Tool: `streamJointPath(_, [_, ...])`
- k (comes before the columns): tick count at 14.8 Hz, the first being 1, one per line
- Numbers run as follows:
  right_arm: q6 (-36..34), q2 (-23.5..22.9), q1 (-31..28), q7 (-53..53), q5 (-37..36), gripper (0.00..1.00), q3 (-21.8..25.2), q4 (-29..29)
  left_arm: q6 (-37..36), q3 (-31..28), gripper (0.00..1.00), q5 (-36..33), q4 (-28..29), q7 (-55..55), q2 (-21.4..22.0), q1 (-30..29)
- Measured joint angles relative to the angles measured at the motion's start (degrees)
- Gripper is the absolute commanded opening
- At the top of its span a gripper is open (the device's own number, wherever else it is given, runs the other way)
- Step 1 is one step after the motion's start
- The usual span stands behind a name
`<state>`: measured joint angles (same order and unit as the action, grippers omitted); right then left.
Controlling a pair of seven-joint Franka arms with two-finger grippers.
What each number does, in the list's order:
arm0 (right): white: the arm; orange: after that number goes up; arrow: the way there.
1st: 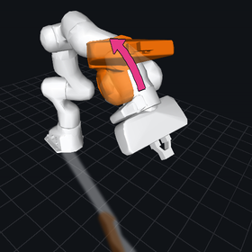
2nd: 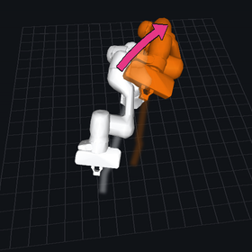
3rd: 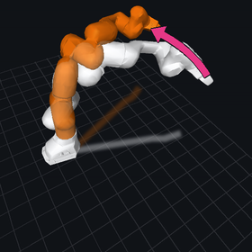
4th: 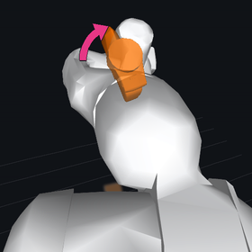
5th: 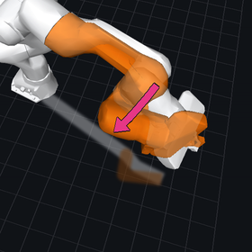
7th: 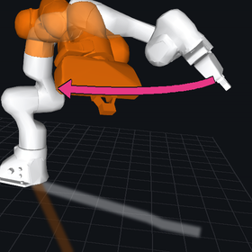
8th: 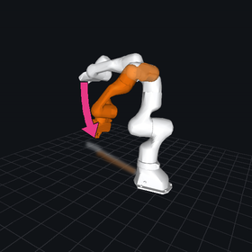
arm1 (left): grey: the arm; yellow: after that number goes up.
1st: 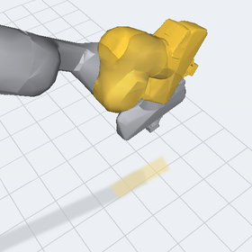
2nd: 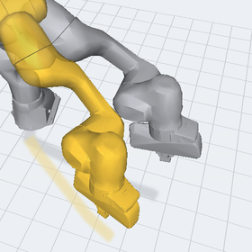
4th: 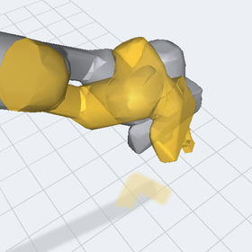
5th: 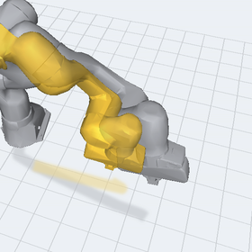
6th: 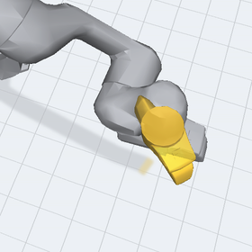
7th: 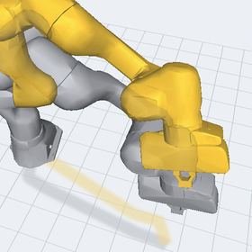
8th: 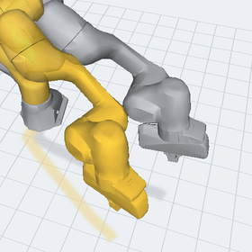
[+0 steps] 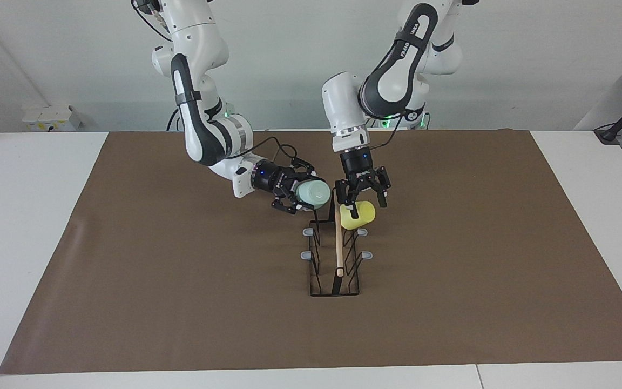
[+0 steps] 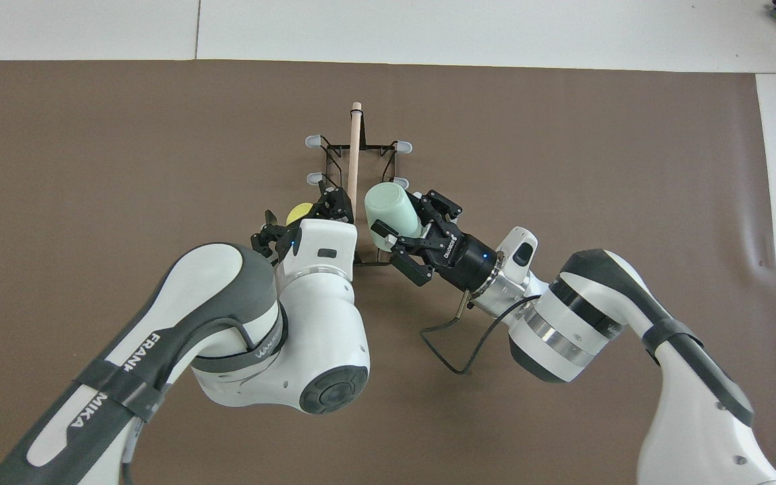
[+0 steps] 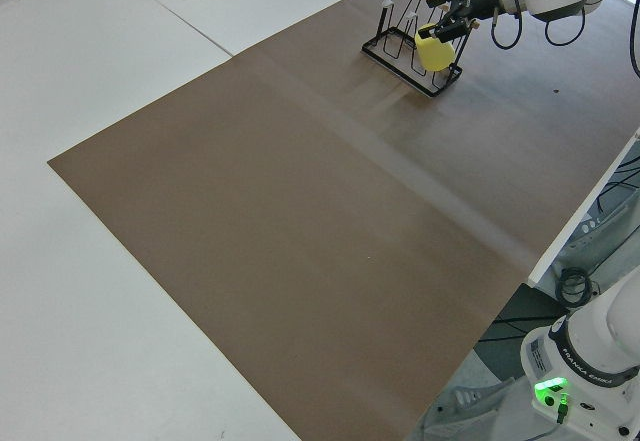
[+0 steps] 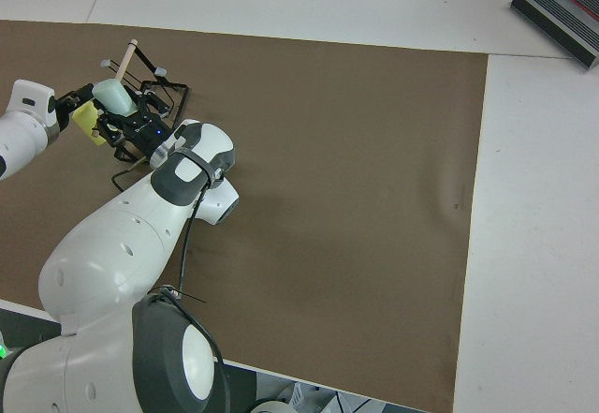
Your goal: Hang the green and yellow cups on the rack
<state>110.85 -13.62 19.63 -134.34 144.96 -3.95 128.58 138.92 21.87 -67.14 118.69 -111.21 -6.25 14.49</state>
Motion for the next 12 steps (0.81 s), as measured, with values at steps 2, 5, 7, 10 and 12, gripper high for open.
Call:
streamJointPath(2, [-0.04, -0.71, -0.1, -2.18, 0.0, 0.0, 0.22, 0.04, 0.47, -0.47, 1.0, 5.64, -1.66, 8.98, 0.02, -1.02])
streamJointPath(5, [-0.23, -1.45, -0.38, -4.94, 0.0, 0.0, 0.27, 0.05, 0.8, -1.12, 1.0, 15.08, -4.13, 23.87, 0.03, -3.06])
streamJointPath(7, [-0.33, -1.47, -0.37, -5.98, 0.0, 0.0, 0.27, 0.04, 0.82, -2.95, 1.0, 24.61, -6.33, 36.3, 0.03, -3.43])
streamJointPath(10, [-0.56, -1.86, -0.32, -7.76, 0.0, 0.0, 0.26, 0.08, -0.58, -6.13, 1.0, 38.86, -9.93, 55.35, 0.06, -3.68])
streamJointPath(12, [-1.14, -3.24, -0.32, -9.27, 0.0, 0.0, 0.26, 0.14, -4.76, -8.11, 1.0, 46.04, -12.14, 67.08, 0.09, -3.79])
